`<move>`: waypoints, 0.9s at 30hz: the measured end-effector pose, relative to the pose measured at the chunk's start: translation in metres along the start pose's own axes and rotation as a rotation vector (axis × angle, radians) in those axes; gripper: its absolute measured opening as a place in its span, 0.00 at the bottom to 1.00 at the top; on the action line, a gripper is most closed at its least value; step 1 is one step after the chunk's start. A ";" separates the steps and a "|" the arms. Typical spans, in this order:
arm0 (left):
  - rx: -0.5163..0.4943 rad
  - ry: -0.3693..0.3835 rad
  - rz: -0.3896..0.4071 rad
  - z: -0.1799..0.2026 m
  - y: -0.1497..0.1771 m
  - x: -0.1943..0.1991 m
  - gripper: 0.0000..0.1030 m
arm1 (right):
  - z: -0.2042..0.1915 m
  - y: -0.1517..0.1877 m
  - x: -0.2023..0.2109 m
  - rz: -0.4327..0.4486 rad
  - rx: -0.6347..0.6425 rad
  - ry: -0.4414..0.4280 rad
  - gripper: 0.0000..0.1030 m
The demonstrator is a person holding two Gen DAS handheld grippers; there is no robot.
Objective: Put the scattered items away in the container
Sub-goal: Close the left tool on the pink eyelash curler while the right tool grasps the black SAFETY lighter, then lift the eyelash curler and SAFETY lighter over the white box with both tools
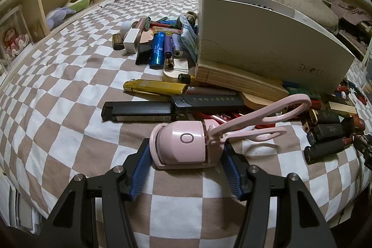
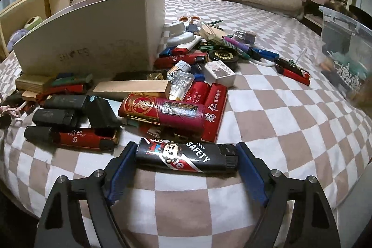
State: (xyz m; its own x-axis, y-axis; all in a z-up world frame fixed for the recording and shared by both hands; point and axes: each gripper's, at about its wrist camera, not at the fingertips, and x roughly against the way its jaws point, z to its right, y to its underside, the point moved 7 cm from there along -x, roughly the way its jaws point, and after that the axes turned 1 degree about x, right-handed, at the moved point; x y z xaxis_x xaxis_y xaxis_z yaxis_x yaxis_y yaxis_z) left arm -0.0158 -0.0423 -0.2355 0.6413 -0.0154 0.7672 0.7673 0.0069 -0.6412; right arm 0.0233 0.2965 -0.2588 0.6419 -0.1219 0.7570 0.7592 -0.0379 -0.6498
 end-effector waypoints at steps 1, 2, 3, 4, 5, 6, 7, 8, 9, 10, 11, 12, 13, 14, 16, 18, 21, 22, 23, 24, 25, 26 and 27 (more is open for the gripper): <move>0.000 0.001 0.000 0.000 0.000 0.000 0.56 | 0.000 0.000 0.000 0.001 0.004 0.002 0.82; 0.000 0.001 -0.001 0.000 0.000 0.000 0.56 | -0.001 0.000 0.001 0.002 0.007 0.004 0.82; 0.000 0.000 -0.001 0.000 0.000 0.000 0.56 | -0.001 0.000 0.001 0.002 0.008 0.006 0.82; 0.000 -0.001 -0.001 0.000 0.000 0.000 0.56 | -0.001 0.000 0.001 0.002 0.008 0.006 0.82; 0.000 -0.002 -0.001 0.000 0.000 0.000 0.56 | -0.002 0.000 0.001 0.003 0.008 0.005 0.82; 0.000 -0.003 -0.001 0.000 0.000 0.000 0.56 | -0.002 0.000 0.000 0.003 0.008 0.003 0.82; 0.000 -0.005 -0.001 0.001 0.000 0.000 0.56 | -0.002 0.000 0.000 0.002 0.008 0.001 0.82; -0.001 -0.006 -0.001 0.001 0.000 0.001 0.56 | -0.002 0.000 0.000 0.003 0.007 0.000 0.82; 0.000 -0.006 -0.001 0.001 0.000 0.001 0.56 | -0.002 0.000 0.000 0.003 0.004 -0.002 0.82; 0.003 -0.005 0.000 0.001 0.000 0.001 0.56 | -0.002 -0.001 0.001 0.004 -0.001 -0.005 0.82; 0.008 -0.003 0.001 0.000 -0.001 0.002 0.56 | -0.001 -0.001 0.001 0.006 -0.010 -0.008 0.82; 0.013 -0.002 0.002 -0.001 -0.001 0.002 0.56 | 0.000 -0.001 0.002 0.009 -0.020 -0.014 0.82; 0.017 -0.003 0.005 -0.002 -0.002 0.003 0.56 | 0.001 -0.002 0.003 0.012 -0.031 -0.020 0.82; 0.020 -0.006 0.008 -0.003 -0.002 0.004 0.56 | 0.002 -0.003 0.005 0.015 -0.041 -0.025 0.82; 0.029 -0.016 0.017 -0.008 -0.004 0.006 0.56 | 0.004 -0.005 0.008 0.025 -0.051 -0.027 0.82; 0.039 -0.023 0.024 -0.012 -0.006 0.008 0.56 | 0.005 -0.007 0.012 0.037 -0.059 -0.030 0.82; 0.050 -0.023 0.039 -0.016 -0.010 0.014 0.56 | 0.006 -0.013 0.019 0.057 -0.078 -0.051 0.82; 0.050 -0.023 0.049 -0.017 -0.011 0.017 0.56 | 0.006 -0.015 0.022 0.065 -0.084 -0.059 0.82; 0.049 -0.025 0.058 -0.018 -0.013 0.020 0.56 | 0.006 -0.017 0.026 0.077 -0.087 -0.065 0.82; 0.048 -0.028 0.072 -0.019 -0.015 0.024 0.56 | 0.006 -0.020 0.030 0.090 -0.088 -0.067 0.82; 0.047 -0.032 0.085 -0.020 -0.018 0.027 0.56 | 0.006 -0.022 0.034 0.103 -0.087 -0.067 0.82; 0.047 -0.034 0.095 -0.021 -0.020 0.031 0.56 | 0.006 -0.024 0.038 0.112 -0.087 -0.066 0.82; 0.046 -0.034 0.106 -0.023 -0.022 0.035 0.56 | 0.006 -0.025 0.041 0.120 -0.088 -0.067 0.82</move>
State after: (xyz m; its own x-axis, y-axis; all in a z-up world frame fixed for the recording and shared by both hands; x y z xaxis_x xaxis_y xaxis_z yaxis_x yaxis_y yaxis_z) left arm -0.0105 -0.0656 -0.1954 0.7181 0.0217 0.6956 0.6940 0.0530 -0.7180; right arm 0.0308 0.2985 -0.2110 0.7355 -0.0644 0.6745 0.6661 -0.1137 -0.7372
